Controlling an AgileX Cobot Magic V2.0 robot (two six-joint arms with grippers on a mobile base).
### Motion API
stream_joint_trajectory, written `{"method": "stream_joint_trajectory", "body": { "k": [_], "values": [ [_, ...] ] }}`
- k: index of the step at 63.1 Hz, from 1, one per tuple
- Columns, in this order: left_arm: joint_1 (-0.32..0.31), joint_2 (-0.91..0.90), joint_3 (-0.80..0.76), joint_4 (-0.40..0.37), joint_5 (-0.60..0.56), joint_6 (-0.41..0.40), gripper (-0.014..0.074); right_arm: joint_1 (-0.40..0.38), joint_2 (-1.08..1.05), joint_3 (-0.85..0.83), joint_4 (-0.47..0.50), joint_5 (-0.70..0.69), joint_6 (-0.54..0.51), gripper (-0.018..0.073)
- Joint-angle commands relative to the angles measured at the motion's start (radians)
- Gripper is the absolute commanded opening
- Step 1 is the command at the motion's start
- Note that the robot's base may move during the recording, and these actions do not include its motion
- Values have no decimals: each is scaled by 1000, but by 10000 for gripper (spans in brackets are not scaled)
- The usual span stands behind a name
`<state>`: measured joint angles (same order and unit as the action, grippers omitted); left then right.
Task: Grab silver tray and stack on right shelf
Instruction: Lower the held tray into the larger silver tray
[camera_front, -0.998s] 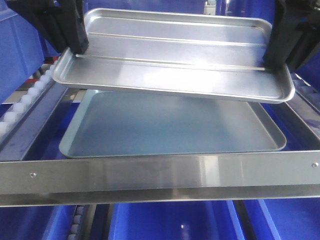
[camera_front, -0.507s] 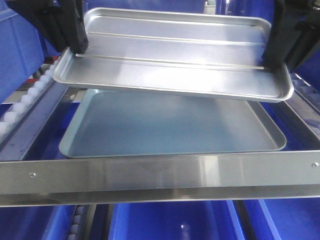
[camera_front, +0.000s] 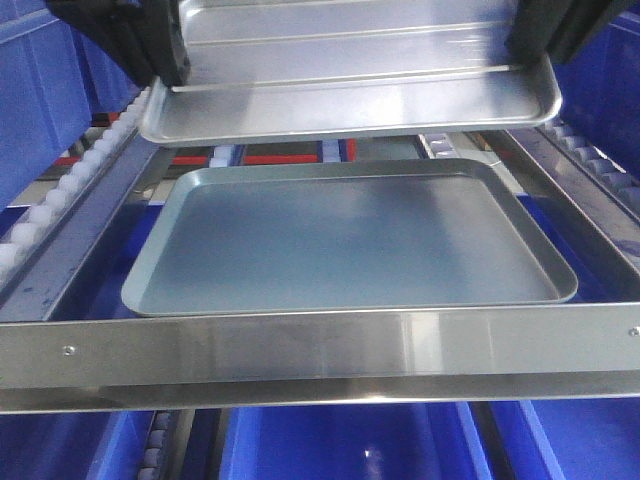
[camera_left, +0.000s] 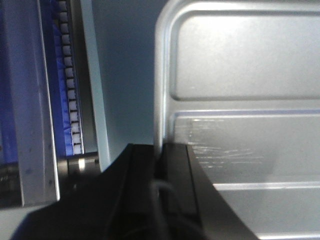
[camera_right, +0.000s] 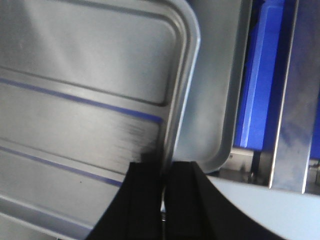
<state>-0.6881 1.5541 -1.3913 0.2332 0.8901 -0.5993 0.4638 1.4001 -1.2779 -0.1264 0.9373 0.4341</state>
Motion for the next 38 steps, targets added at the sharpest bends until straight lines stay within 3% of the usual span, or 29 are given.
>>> {"method": "stream_joint_trajectory", "body": {
  "k": [1, 18, 38],
  "values": [
    [9, 20, -49, -12, -99, 33, -93, -27, 35, -86, 10, -71, -51, 57],
    [66, 160, -50, -12, -146, 33, -93, -84, 231, -131, 9, -87, -65, 57],
    [106, 256, -51, -16, -192, 50, -93, -84, 340, -131, 5, -125, -65, 57]
  ]
}}
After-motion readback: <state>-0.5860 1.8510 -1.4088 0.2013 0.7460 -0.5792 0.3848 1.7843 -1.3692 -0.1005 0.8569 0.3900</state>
